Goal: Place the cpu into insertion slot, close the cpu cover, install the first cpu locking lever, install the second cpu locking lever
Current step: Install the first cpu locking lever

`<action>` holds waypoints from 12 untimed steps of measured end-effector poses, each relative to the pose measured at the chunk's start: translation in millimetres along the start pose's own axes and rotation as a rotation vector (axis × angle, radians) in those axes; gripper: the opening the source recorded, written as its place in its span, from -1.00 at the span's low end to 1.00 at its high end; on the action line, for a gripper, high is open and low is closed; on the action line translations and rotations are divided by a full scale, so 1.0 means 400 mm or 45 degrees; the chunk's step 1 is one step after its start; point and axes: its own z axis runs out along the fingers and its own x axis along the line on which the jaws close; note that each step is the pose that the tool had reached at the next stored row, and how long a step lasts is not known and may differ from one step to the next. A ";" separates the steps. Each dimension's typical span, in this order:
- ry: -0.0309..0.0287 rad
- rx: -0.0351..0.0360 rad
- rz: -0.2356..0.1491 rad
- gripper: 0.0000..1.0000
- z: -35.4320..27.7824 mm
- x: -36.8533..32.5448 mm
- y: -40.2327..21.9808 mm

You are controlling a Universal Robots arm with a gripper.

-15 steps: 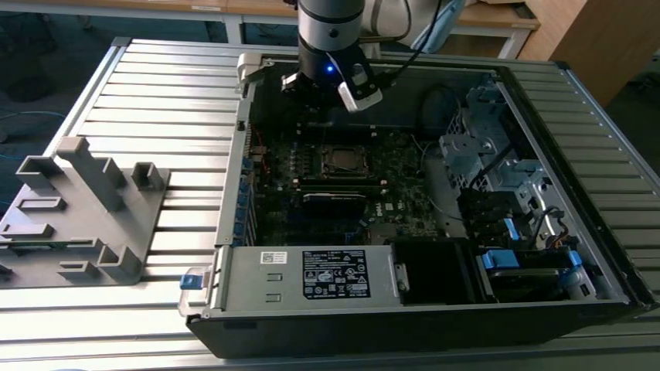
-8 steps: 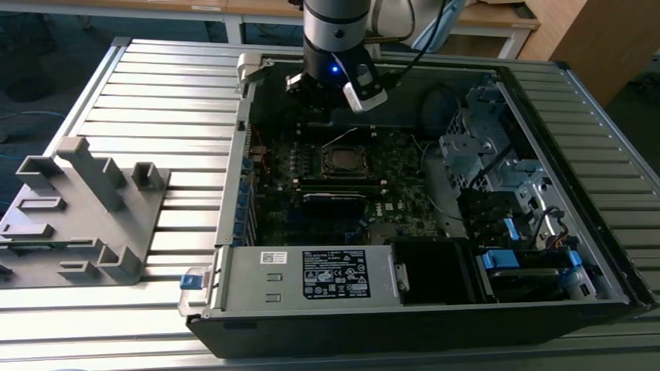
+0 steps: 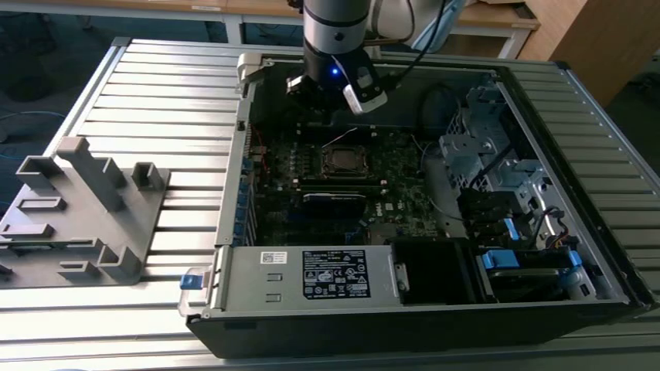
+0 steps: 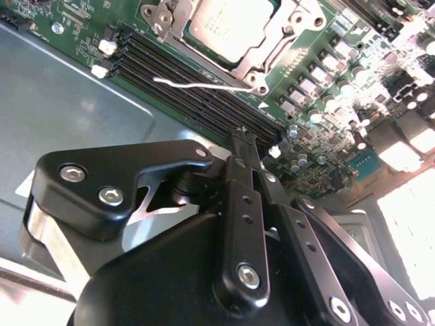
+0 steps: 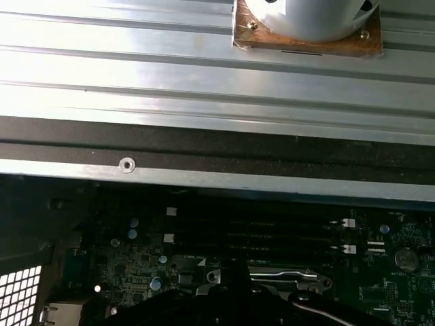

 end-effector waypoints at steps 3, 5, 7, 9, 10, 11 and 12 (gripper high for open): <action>-0.0009 0.0000 0.000 -0.80 0.002 -0.005 -0.001; -0.0008 0.0002 0.000 -0.80 0.003 -0.011 -0.001; -0.0010 -0.0001 0.000 -0.80 0.004 -0.015 -0.002; -0.0008 0.0001 0.000 -0.80 0.005 -0.021 -0.002; -0.0009 0.0001 0.000 -0.80 0.005 -0.024 -0.002; -0.0008 0.0001 0.000 -0.80 0.005 -0.025 -0.002; -0.0009 0.0000 0.000 -0.80 0.005 -0.025 -0.002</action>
